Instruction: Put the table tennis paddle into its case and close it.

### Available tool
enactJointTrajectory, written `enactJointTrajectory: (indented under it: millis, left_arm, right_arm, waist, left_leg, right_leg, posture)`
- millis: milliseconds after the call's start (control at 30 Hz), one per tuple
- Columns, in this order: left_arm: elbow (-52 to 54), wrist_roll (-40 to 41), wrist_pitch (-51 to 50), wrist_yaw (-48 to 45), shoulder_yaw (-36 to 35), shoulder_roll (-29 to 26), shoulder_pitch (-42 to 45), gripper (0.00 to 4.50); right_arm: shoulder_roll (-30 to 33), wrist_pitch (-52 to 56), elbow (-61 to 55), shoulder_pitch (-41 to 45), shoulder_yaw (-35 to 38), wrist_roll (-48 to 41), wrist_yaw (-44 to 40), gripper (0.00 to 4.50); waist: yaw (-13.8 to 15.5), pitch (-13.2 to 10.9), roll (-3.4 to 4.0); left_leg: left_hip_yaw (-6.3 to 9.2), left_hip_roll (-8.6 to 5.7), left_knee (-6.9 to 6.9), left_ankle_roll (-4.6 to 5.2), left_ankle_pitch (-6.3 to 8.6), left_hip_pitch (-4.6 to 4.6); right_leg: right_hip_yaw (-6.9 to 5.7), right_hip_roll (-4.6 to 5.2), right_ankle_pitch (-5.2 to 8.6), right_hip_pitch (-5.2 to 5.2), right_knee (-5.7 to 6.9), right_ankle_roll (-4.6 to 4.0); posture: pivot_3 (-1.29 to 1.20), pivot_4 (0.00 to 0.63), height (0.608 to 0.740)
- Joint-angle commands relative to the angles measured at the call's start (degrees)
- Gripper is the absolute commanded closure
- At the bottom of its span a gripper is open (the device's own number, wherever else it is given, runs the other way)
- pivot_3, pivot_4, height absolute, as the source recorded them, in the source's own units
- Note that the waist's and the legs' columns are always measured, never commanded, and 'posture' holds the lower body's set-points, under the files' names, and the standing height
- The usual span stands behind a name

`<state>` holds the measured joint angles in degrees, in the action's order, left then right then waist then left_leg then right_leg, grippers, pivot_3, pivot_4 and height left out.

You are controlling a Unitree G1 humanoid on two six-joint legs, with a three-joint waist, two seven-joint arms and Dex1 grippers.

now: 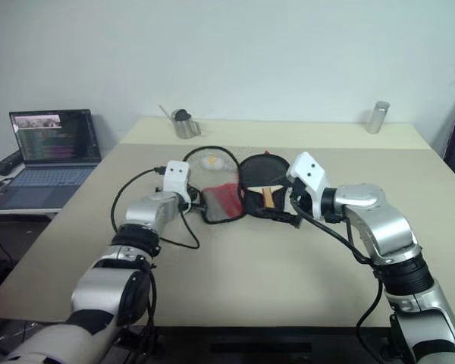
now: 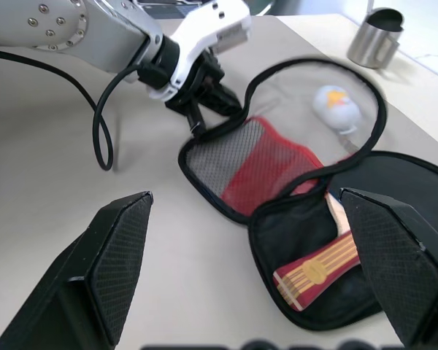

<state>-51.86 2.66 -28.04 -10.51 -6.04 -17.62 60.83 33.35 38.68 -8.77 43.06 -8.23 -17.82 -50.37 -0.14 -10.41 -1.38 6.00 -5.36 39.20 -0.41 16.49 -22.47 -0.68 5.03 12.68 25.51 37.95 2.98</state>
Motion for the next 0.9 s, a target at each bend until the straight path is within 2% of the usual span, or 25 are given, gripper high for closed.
enactJointTrajectory:
  millis: [33, 233, 467, 567, 667, 767, 900]
  left_arm:
    - [2.83, 1.08, 5.77, 0.92, -1.53, 0.42, 1.18, 4.46]
    - [7.13, 4.75, 10.66, -2.80, -2.83, 3.00, 1.55, 4.46]
    - [13.93, 10.60, 4.29, -4.71, -3.17, 11.42, 6.20, 4.46]
    - [11.08, 8.89, 5.32, -3.49, -1.18, 14.05, 8.57, 4.46]
    - [2.75, 4.68, 7.50, 4.16, 0.53, 16.23, 11.68, 4.46]
    - [-2.98, 2.69, 13.87, 11.44, 0.13, 17.89, 14.29, 4.46]
    - [-4.43, 4.38, 18.83, 9.48, -1.38, 17.71, 15.39, 4.46]
  right_arm:
    - [0.67, -0.22, -2.89, -0.09, 1.36, -0.21, 0.67, 0.00]
    - [1.64, -0.04, -3.51, -0.83, 2.12, -0.20, 1.16, 0.00]
    - [3.57, 0.13, -3.75, -1.44, 3.62, -0.19, 2.03, 0.00]
    - [4.23, 0.40, -3.81, -1.53, 4.17, -0.09, 2.57, 0.00]
    - [5.22, 1.03, -4.62, -2.14, 5.26, -0.29, 3.02, 0.00]
    - [6.18, 2.14, -6.16, -3.48, 6.47, -0.70, 3.87, 0.00]
    - [6.28, 3.80, -7.50, -4.81, 7.55, -1.14, 5.30, 0.00]
  waist:
    - [0.00, 0.00, 0.00]
    - [0.02, 0.00, 0.00]
    - [0.10, -0.01, -0.02]
    - [0.04, -0.01, -0.02]
    - [-0.06, -0.01, -0.02]
    - [-0.14, -0.01, -0.02]
    - [-0.12, -0.02, -0.04]
  left_leg:
    - [0.00, 0.00, 0.00, 0.00, 0.00, -0.01]
    - [0.00, -0.01, 0.01, 0.00, 0.00, -0.02]
    - [0.06, -0.01, 0.10, 0.01, 0.00, -0.13]
    - [0.04, 0.00, 0.13, 0.01, 0.00, -0.16]
    - [-0.04, 0.01, 0.12, 0.01, 0.00, -0.08]
    - [-0.14, 0.05, 0.07, 0.02, 0.01, 0.07]
    - [-0.18, 0.04, 0.07, 0.01, 0.01, 0.05]
  right_leg:
    - [0.00, 0.00, 0.00, 0.01, 0.00, 0.00]
    - [0.00, 0.00, 0.00, 0.00, 0.00, 0.00]
    - [-0.02, 0.00, 0.00, -0.01, -0.02, 0.00]
    - [-0.04, 0.00, 0.00, 0.00, -0.02, 0.00]
    - [0.00, -0.01, 0.00, -0.02, 0.01, 0.00]
    - [0.06, -0.03, 0.00, -0.09, 0.04, 0.00]
    - [0.10, -0.03, 0.00, -0.04, 0.06, 0.01]
  posture:
    - [0.00, 0.150, 0.740]
    - [0.00, 0.150, 0.740]
    - [0.00, 0.150, 0.740]
    - [0.00, 0.150, 0.740]
    - [0.00, 0.150, 0.740]
    - [0.00, 0.150, 0.740]
    - [0.00, 0.150, 0.740]
